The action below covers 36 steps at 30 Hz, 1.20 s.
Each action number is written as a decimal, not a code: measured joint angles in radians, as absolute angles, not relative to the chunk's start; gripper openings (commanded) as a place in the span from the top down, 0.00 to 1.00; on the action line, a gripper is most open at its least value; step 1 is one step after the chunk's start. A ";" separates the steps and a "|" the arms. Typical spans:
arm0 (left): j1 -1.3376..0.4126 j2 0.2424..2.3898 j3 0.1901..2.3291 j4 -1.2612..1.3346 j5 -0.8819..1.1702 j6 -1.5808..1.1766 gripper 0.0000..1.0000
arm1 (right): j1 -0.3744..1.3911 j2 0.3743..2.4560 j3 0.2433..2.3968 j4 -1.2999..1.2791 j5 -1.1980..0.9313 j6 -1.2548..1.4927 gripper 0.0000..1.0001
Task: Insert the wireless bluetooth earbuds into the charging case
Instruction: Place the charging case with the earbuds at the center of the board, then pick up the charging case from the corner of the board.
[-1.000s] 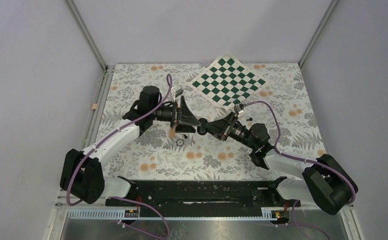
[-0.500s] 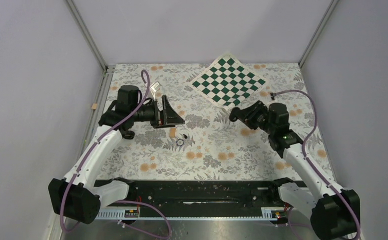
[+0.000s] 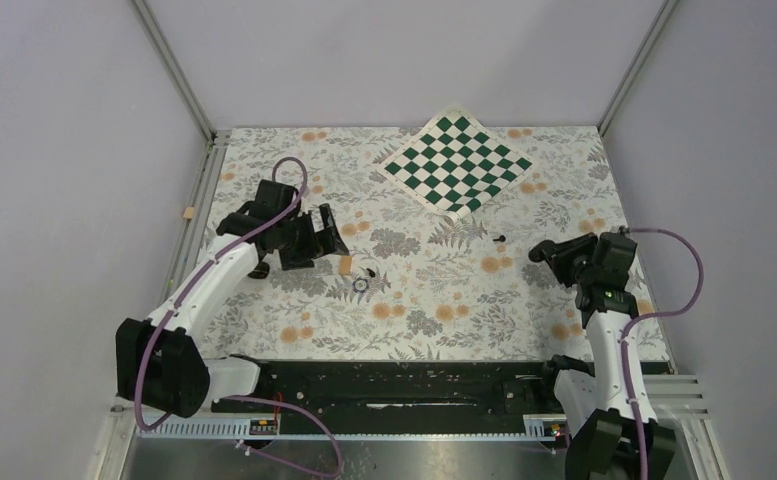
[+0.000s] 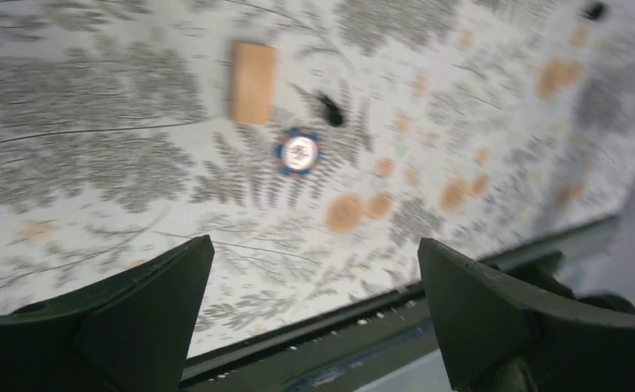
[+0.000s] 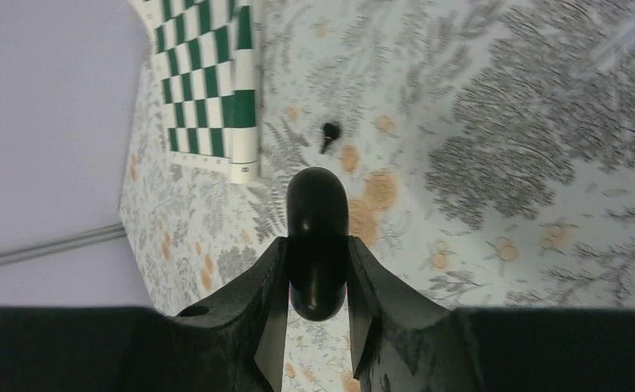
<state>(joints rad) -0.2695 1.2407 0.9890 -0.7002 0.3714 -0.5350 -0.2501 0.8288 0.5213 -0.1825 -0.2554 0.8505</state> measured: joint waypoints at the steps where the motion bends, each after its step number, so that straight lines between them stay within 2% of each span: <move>1: -0.267 1.260 0.997 -0.719 0.321 -0.535 0.01 | -0.263 0.826 0.505 -0.183 -0.255 0.854 1.00; 6: -0.234 1.290 1.008 -0.768 0.184 -0.559 0.01 | -0.315 0.871 0.405 -0.164 -0.273 0.888 1.00; 10: -0.100 1.290 1.005 -0.770 0.175 -0.605 0.01 | -0.325 0.907 0.366 -0.151 -0.274 0.893 1.00; 12: -0.017 1.281 0.975 -0.748 0.163 -0.648 0.01 | -0.326 0.907 0.362 -0.145 -0.269 0.887 0.96; 16: 0.075 1.259 0.875 -0.745 0.132 -0.724 0.01 | -0.327 0.908 0.346 -0.121 -0.242 0.878 0.78; 21: 0.110 1.312 0.851 -0.742 0.185 -0.774 0.01 | -0.327 0.946 0.324 -0.112 -0.217 0.867 0.41; 23: 0.112 1.333 0.851 -0.746 0.183 -0.793 0.01 | -0.327 0.960 0.311 -0.110 -0.205 0.865 0.32; 29: 0.121 1.372 0.871 -0.762 0.188 -0.814 0.01 | -0.327 0.953 0.307 -0.128 -0.167 0.856 0.26; 36: 0.125 1.413 0.912 -0.794 0.179 -0.809 0.01 | -0.327 0.867 0.371 -0.270 -0.097 0.812 0.27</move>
<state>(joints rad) 0.1253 1.4132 0.9115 -0.7937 0.1791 -0.8089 -0.3275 0.8673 0.3706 -0.2699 -0.0967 0.8124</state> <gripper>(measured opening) 0.988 0.739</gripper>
